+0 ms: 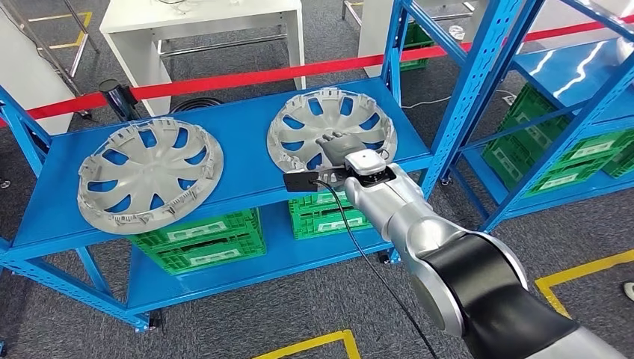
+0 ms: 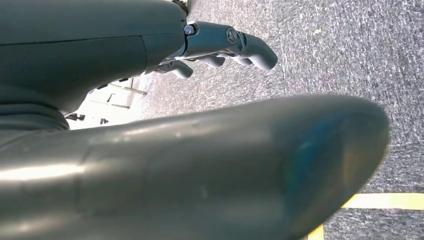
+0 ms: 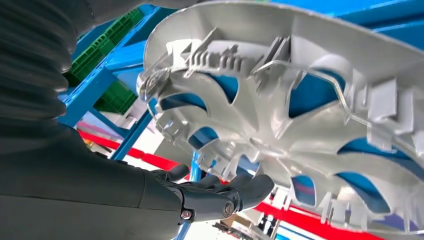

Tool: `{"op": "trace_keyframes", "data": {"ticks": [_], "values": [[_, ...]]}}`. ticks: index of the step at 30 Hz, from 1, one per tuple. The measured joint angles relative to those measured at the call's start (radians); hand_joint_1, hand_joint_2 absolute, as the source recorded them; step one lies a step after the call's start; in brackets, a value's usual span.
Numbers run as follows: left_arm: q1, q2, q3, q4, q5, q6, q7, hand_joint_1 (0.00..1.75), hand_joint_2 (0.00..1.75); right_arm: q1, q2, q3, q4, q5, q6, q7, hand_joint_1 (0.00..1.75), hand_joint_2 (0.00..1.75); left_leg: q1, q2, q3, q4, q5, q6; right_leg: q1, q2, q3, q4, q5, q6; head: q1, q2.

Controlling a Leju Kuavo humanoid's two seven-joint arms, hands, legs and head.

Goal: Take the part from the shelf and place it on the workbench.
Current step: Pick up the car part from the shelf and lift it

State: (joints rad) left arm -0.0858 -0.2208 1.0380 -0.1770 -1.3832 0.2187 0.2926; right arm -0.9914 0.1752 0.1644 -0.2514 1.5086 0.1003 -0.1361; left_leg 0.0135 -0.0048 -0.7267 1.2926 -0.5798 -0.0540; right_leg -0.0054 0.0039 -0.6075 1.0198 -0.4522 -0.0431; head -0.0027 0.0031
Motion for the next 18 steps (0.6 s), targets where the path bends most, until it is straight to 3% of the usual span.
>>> {"op": "trace_keyframes", "data": {"ticks": [1, 2, 3, 5, 6, 10, 12, 14, 15, 16, 17, 18], "values": [[0.001, 0.0, 0.0, 0.0, 0.0, 0.0, 0.0, 0.0, 0.0, 0.002, 0.0, 0.0, 0.0, 0.0, 0.0, 0.0, 0.0, 1.75, 0.001, 0.0, -0.007, -0.001, 0.017, -0.002, -0.001, 0.001, 0.002, 0.002, -0.004, 0.001, 0.0, 0.0], [0.001, 0.001, 0.0, 0.0, 0.0, 0.0, 0.0, 0.0, 0.0, 0.003, 0.0, 0.0, 0.0, -0.001, 0.0, 0.0, 0.0, 1.75, 0.002, 0.0, 0.005, -0.038, 0.051, -0.003, -0.002, 0.001, 0.005, 0.005, -0.008, 0.004, 0.0, 0.0], [0.001, 0.002, 0.0, 0.0, 0.0, 0.0, 0.0, 0.0, 0.0, 0.003, 0.0, 0.0, 0.0, -0.001, -0.001, 0.001, 0.0, 1.75, 0.004, 0.001, 0.031, -0.103, 0.09, -0.004, -0.004, 0.002, 0.008, 0.01, -0.014, 0.008, 0.0, 0.0], [0.0, 0.001, 0.0, 0.0, 0.0, 0.0, 0.0, 0.0, 0.0, 0.002, -0.001, 0.0, 0.0, -0.004, -0.002, 0.001, 0.0, 1.75, 0.004, 0.002, 0.083, -0.211, 0.132, -0.001, -0.002, 0.003, 0.009, 0.02, -0.026, 0.019, -0.001, 0.0], [0.0, 0.001, 0.0, 0.0, 0.0, -0.001, -0.001, 0.0, 0.0, 0.002, -0.001, 0.0, 0.0, -0.006, -0.002, 0.0, 0.0, 1.75, 0.003, 0.002, 0.096, -0.237, 0.133, 0.005, 0.0, 0.003, 0.008, 0.023, -0.029, 0.025, -0.001, 0.0], [0.0, 0.0, 0.0, 0.0, 0.0, -0.002, -0.001, 0.0, 0.0, 0.002, -0.002, 0.0, 0.0, -0.014, -0.003, 0.0, 0.0, 1.75, 0.002, 0.001, 0.104, -0.246, 0.124, 0.037, 0.0, 0.002, 0.007, 0.031, -0.041, 0.044, 0.001, 0.0], [0.0, 0.0, 0.0, 0.0, 0.0, -0.002, -0.001, 0.0, 0.0, 0.0, -0.004, 0.0, 0.0, -0.025, -0.007, -0.005, 0.0, 1.75, 0.005, 0.001, 0.109, -0.25, 0.122, 0.05, -0.002, 0.001, -0.031, 0.106, -0.079, 0.053, 0.003, 0.0], [0.0, 0.0, 0.0, 0.0, 0.0, -0.002, -0.002, 0.0, 0.0, 0.0, -0.006, 0.0, 0.0, -0.046, -0.013, -0.016, 0.0, 1.75, 0.004, 0.002, 0.111, -0.249, 0.119, 0.056, -0.003, 0.001, -0.102, 0.234, -0.127, 0.058, 0.005, 0.0], [0.0, 0.0, 0.0, 0.0, 0.001, -0.002, -0.005, 0.0, 0.0, 0.002, -0.007, -0.001, 0.0, -0.062, -0.016, -0.024, 0.0, 1.75, 0.004, 0.002, 0.112, -0.249, 0.117, 0.057, -0.003, 0.001, -0.133, 0.281, -0.136, 0.058, 0.005, 0.0], [0.0, 0.0, 0.0, 0.0, 0.004, -0.002, -0.009, 0.0, 0.0, 0.004, -0.008, -0.004, 0.0, -0.081, -0.017, -0.032, 0.0, 1.75, 0.004, 0.001, 0.115, -0.249, 0.115, 0.058, -0.003, 0.001, -0.147, 0.295, -0.127, 0.057, 0.005, 0.0], [0.0, 0.0, 0.0, 0.0, 0.006, -0.003, -0.013, 0.0, 0.0, 0.004, -0.01, -0.01, 0.0, -0.102, -0.017, -0.04, 0.0, 1.75, 0.004, 0.0, 0.118, -0.248, 0.112, 0.057, -0.003, 0.001, -0.142, 0.269, -0.099, 0.054, 0.005, 0.0], [0.0, 0.0, 0.0, 0.0, 0.008, -0.005, -0.016, 0.0, 0.0, 0.004, -0.011, -0.018, 0.0, -0.124, -0.015, -0.047, 0.0, 1.75, 0.003, -0.001, 0.123, -0.248, 0.109, 0.055, -0.002, 0.0, -0.118, 0.209, -0.058, 0.05, 0.005, 0.0]]}}
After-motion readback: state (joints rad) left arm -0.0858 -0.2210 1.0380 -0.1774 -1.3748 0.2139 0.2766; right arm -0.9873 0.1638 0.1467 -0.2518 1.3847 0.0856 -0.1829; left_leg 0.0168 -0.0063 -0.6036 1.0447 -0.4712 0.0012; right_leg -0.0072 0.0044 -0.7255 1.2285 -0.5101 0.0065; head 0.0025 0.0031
